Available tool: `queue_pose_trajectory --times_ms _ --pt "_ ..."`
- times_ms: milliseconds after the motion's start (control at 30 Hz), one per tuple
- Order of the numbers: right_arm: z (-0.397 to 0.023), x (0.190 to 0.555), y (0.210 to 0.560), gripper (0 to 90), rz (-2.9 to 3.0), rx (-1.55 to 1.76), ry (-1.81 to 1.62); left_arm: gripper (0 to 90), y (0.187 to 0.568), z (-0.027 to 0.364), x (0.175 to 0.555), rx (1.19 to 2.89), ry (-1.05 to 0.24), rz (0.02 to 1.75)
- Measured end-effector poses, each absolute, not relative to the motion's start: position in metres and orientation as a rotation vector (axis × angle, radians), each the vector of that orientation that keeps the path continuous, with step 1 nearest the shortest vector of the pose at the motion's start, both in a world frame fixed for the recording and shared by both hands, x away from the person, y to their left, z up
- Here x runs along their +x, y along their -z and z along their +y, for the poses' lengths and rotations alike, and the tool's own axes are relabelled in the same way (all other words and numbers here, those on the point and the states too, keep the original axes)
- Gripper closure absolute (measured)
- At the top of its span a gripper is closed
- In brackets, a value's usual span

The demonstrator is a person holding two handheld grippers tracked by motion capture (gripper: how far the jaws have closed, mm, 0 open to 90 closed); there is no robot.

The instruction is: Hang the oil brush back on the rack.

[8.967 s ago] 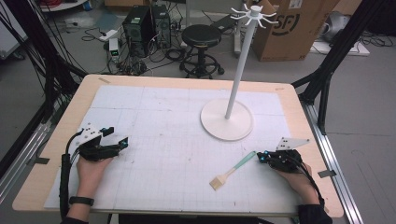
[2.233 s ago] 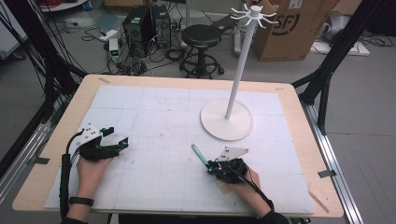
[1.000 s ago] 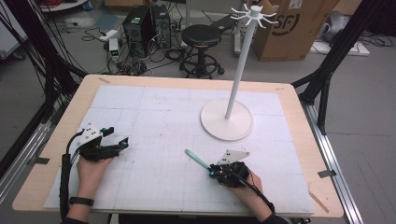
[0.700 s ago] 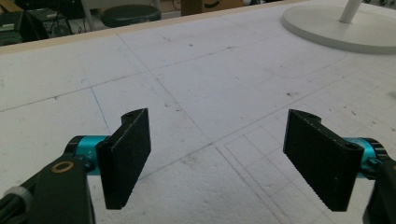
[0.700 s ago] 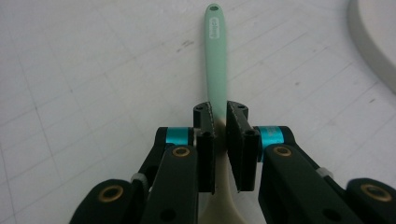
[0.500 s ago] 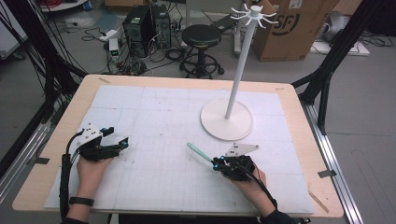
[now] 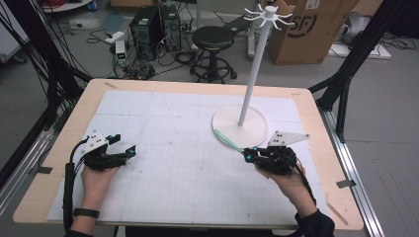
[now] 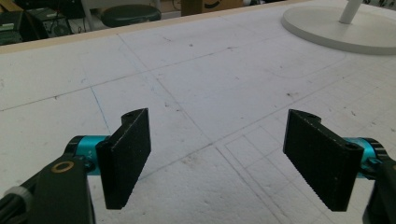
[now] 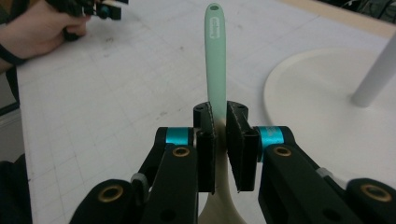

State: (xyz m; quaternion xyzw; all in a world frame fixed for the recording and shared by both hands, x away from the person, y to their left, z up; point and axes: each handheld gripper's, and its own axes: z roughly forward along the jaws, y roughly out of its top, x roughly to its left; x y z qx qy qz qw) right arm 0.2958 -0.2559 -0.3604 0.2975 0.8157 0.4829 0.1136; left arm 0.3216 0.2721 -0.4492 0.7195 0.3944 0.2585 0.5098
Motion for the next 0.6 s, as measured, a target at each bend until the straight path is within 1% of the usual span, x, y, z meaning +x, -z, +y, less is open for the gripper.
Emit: queue_pose_trajectory --times_ms 333,600 --pt "-0.299 0.303 0.302 82.8 2.284 0.875 -1.459 23.9 0.449 0.272 0.322 1.731 -0.620 0.954" --pt "-0.322 0.305 0.248 82.8 2.215 0.837 -1.462 24.0 0.449 0.272 0.322 1.731 -0.619 0.954"
